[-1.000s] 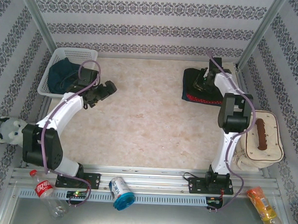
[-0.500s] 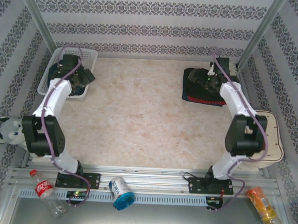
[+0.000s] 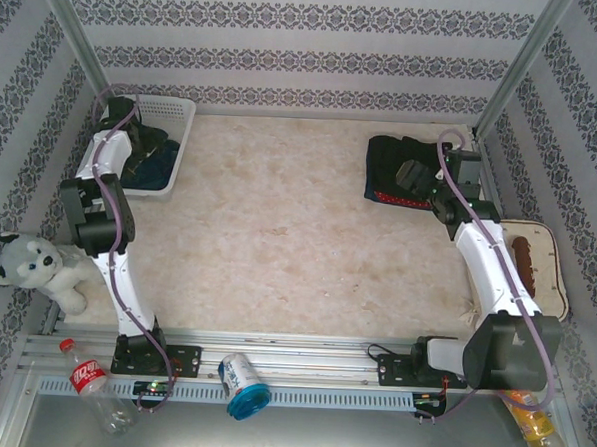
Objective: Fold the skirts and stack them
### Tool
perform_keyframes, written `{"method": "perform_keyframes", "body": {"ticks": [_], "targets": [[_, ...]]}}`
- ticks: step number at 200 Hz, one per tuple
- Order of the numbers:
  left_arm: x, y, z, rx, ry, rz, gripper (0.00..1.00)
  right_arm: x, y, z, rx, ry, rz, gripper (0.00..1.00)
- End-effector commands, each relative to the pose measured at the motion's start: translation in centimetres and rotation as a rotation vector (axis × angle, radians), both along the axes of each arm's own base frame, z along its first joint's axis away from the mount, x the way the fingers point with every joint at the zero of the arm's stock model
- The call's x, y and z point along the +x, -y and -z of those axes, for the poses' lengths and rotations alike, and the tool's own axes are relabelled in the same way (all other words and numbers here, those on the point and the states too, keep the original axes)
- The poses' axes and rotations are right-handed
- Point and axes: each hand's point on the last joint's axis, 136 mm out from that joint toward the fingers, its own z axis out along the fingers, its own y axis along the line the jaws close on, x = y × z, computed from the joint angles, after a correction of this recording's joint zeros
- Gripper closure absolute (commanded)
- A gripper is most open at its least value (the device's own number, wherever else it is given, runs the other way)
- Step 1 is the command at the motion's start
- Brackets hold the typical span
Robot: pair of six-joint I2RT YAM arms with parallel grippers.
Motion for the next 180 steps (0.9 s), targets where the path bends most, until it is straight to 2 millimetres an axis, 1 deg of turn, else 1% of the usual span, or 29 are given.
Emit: {"method": "perform_keyframes", "body": {"ticks": [1,28,40,55,63,71,82,89,95,103,118,135,153,169,180], "targets": [[3.5,-0.7,-0.4,-0.124,0.165,-0.130,0.00,-0.1,-0.1,-1.5,-0.013,0.066,-0.019,0.02],[6.1,-1.6,0.2,-0.152,0.265,-0.193,0.01,-0.5,-0.4,-1.5,-0.007,0.065,-0.038,0.02],[6.8,-2.1,0.9,-0.150,0.277,-0.217,0.04,-0.6,-0.6,-1.3,-0.002,0.059,-0.046,0.02],[7.1,-2.5,2.2,-0.158,0.252,-0.252,0.15,-0.7,-0.7,-1.0,0.003,0.051,-0.049,0.02],[7.4,-2.5,3.0,-0.187,0.242,-0.260,0.25,-0.7,-0.7,-0.8,0.005,0.048,-0.048,0.02],[7.9,-2.1,3.4,-0.222,0.250,-0.251,0.38,-0.7,-0.7,-0.8,0.008,0.048,-0.048,0.02],[8.5,-1.8,3.3,-0.255,0.273,-0.238,0.59,-0.7,-0.8,-0.7,0.012,0.048,-0.050,0.02],[9.0,-1.7,2.8,-0.259,0.300,-0.223,0.71,-0.7,-0.8,-0.6,0.015,0.046,-0.049,0.02],[9.3,-1.7,1.9,-0.254,0.322,-0.212,0.79,-0.7,-0.8,-0.6,0.017,0.046,-0.049,0.02],[9.5,-1.7,0.6,-0.239,0.349,-0.192,0.88,-0.7,-0.9,-0.7,0.020,0.047,-0.050,0.02],[9.8,-1.8,-3.2,-0.196,0.424,-0.142,1.00,-0.8,-0.9,-0.6,0.026,0.046,-0.048,0.02],[9.4,-1.5,-8.0,-0.137,0.505,-0.084,1.00,-0.8,-0.9,-0.6,0.032,0.050,-0.043,0.02],[7.7,-1.5,-12.7,-0.052,0.567,-0.057,1.00,-0.7,-0.9,-0.5,0.042,0.052,-0.034,0.02],[5.7,-1.3,-15.9,0.020,0.594,-0.035,1.00,-0.6,-0.9,-0.4,0.056,0.053,-0.025,0.02],[4.5,-1.1,-17.5,0.063,0.603,-0.009,1.00,-0.4,-0.9,-0.4,0.065,0.056,-0.021,0.02]]}}
